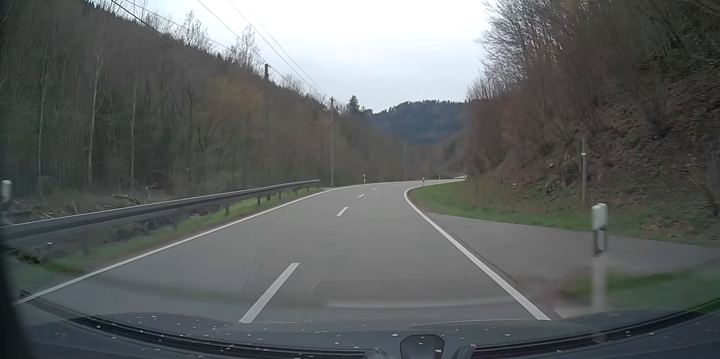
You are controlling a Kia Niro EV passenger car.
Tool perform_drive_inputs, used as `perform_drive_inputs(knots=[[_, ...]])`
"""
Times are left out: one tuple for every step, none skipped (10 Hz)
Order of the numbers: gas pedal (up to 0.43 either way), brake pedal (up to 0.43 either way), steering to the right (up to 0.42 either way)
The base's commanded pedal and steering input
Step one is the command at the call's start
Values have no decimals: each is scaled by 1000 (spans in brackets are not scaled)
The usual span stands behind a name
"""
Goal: Follow the waypoints while adhering to traffic rules and regulations
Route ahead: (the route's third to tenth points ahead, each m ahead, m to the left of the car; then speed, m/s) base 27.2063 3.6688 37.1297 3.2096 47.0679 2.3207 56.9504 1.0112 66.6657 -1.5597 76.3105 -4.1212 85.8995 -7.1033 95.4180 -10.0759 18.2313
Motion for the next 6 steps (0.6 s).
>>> perform_drive_inputs(knots=[[0, 0, -10], [0, 0, -7], [0, 0, -6], [0, 0, -6], [0, 0, -6], [0, 0, -4]])
